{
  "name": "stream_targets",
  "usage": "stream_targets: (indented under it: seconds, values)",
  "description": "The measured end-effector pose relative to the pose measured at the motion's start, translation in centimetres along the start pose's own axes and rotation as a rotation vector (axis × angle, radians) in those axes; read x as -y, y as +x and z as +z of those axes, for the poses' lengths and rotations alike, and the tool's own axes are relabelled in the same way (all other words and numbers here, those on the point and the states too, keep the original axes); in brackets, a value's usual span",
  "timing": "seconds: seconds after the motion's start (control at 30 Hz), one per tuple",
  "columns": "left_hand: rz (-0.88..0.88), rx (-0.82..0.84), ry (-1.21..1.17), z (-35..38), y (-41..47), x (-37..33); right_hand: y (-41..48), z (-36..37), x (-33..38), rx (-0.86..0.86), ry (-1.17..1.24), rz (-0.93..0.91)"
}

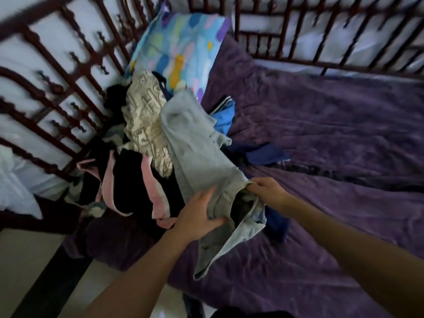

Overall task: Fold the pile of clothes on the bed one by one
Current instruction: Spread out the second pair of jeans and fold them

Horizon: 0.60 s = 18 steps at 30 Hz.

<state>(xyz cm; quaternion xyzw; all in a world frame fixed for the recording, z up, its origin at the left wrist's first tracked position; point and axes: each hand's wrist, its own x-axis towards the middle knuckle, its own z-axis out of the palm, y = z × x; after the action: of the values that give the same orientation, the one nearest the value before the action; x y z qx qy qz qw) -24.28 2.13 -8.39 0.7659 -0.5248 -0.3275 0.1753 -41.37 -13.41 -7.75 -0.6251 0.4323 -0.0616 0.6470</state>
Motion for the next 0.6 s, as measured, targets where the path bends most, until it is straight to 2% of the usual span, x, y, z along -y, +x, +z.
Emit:
stream_targets:
  seconds: [0.07,0.13,0.2,0.33,0.37,0.5,0.6]
  values:
    - [0.099,0.014,-0.071,-2.3,1.2,-1.1,-1.2,0.3,3.5,0.019,0.055,-0.046]
    - [0.181,-0.007,-0.197,-4.7,2.0,-1.9,-2.4,0.4,6.3,-0.01,-0.02,-0.094]
    - [0.186,-0.05,-0.3,-7.6,2.6,-2.5,-3.2,0.2,8.2,-0.105,-0.141,-0.131]
    - [0.266,-0.139,-0.277,-14.4,3.9,-5.2,-4.0,1.6,9.5,-0.528,-0.733,-0.074]
    - [0.314,-0.153,-0.251,-16.1,3.9,-6.2,-4.2,2.2,9.5,-0.608,-0.802,-0.058]
    - [0.462,-0.229,-0.245,-22.5,3.5,-9.6,-5.1,3.8,8.3,-0.661,-0.665,0.149]
    - [0.518,-0.339,-0.263,-27.5,3.3,-10.8,-7.3,3.2,6.6,-0.716,-0.256,0.208]
